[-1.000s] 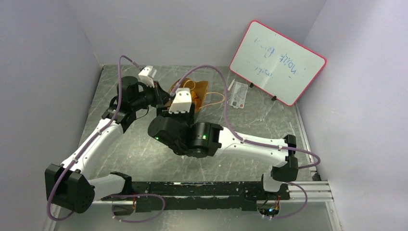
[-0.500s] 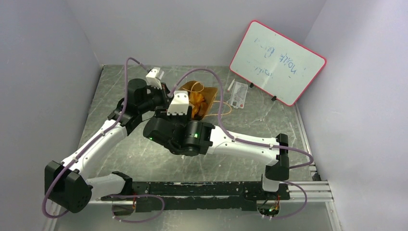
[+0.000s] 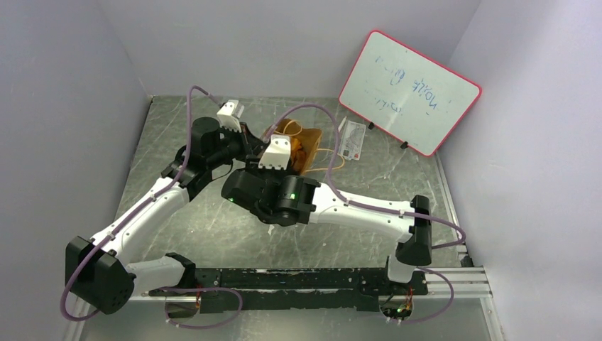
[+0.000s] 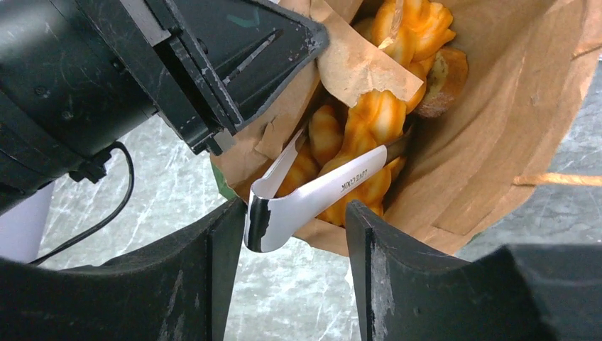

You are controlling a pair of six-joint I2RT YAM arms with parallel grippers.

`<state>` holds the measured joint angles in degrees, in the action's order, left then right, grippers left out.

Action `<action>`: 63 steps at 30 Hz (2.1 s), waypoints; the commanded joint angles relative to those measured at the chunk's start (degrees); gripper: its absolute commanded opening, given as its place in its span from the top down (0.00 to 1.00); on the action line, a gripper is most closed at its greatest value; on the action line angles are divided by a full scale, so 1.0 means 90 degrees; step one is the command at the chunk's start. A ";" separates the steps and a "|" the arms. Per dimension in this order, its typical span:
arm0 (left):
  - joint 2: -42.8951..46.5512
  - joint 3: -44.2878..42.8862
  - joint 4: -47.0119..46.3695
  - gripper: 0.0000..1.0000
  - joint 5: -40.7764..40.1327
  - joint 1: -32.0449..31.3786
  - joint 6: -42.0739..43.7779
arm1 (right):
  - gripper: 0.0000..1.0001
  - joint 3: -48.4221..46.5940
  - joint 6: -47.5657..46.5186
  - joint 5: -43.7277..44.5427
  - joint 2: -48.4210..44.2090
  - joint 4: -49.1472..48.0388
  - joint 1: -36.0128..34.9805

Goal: Take the fake bread out of the paper bag
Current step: Pick up the clamp from the paper bag.

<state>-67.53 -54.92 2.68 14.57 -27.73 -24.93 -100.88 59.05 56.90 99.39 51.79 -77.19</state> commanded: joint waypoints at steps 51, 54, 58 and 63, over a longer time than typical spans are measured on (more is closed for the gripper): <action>-0.0030 -0.0050 -0.0308 0.93 -0.0675 -0.0230 -0.0057 | 0.70 0.0744 0.0035 -0.0487 -0.0523 -0.0383 0.0822; -0.0022 -0.0149 -0.0148 0.93 -0.0826 -0.0229 0.0036 | 0.73 0.0604 -0.0108 -0.0417 -0.0690 -0.0282 0.0820; -0.0006 -0.0194 -0.0024 0.93 -0.0967 -0.0227 0.0115 | 0.81 0.0635 -0.0267 -0.0462 -0.1008 -0.0267 0.0819; -0.0064 -0.0265 0.0129 0.93 -0.1056 -0.0230 0.0197 | 0.84 0.0801 -0.0354 -0.0591 -0.1369 -0.0296 0.0794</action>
<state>-67.57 -54.83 3.20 7.01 -29.36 -24.43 -93.54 56.73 50.87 90.91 48.77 -70.02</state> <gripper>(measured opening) 0.077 0.269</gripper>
